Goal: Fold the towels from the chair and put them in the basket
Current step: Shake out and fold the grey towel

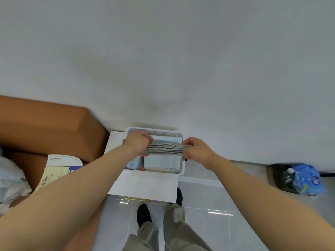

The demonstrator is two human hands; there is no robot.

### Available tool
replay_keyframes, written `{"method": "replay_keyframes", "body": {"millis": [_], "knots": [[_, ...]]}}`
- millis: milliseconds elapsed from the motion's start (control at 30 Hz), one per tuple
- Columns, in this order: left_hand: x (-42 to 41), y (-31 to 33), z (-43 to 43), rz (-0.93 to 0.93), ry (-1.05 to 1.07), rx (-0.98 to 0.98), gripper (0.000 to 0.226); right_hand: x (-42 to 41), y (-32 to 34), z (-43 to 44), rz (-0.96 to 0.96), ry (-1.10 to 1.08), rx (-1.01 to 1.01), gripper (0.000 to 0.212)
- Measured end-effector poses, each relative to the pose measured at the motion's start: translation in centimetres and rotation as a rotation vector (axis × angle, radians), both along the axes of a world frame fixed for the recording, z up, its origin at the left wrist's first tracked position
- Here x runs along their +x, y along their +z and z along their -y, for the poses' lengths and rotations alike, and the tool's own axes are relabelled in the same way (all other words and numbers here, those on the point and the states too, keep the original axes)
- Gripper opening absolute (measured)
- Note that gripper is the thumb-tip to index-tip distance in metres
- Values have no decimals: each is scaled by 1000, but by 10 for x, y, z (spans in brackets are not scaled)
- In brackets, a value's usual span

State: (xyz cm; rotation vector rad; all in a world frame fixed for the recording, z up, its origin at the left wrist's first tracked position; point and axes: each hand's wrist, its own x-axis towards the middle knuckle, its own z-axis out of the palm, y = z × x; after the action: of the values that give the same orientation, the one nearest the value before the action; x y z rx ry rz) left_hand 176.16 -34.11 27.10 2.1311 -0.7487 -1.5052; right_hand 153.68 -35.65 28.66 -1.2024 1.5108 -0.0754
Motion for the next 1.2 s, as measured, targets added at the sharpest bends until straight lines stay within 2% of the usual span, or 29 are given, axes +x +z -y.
{"method": "replay_keyframes", "body": {"millis": [67, 167, 267, 367, 633, 767, 867, 967, 1067, 1200], "knots": [[0, -28, -5, 85, -64, -150, 40, 3, -22, -3, 11, -13, -97, 18], [-3, -75, -25, 173, -224, -275, 46, 5, -71, -13, -46, 71, -256, 14], [-3, -126, -37, 253, -421, -303, 43, 7, -129, -27, -149, 189, -295, 15], [-1, -163, -48, 274, -507, -276, 45, 7, -163, -38, -217, 286, -309, 20], [3, -173, -53, 411, -569, -395, 47, 15, -179, -35, -316, 491, -357, 22], [4, -171, -52, 493, -726, -328, 47, 25, -167, -23, -537, 661, -376, 20], [0, -159, -43, 782, -936, -251, 51, 31, -163, -12, -693, 814, -616, 46], [-7, -156, -23, 988, -1125, -281, 77, 36, -168, 4, -770, 902, -628, 81], [-8, -164, -1, 972, -1222, -90, 101, 39, -179, 14, -795, 962, -533, 106], [-10, -174, 9, 906, -1245, 24, 98, 38, -190, 25, -848, 1055, -424, 115]]}}
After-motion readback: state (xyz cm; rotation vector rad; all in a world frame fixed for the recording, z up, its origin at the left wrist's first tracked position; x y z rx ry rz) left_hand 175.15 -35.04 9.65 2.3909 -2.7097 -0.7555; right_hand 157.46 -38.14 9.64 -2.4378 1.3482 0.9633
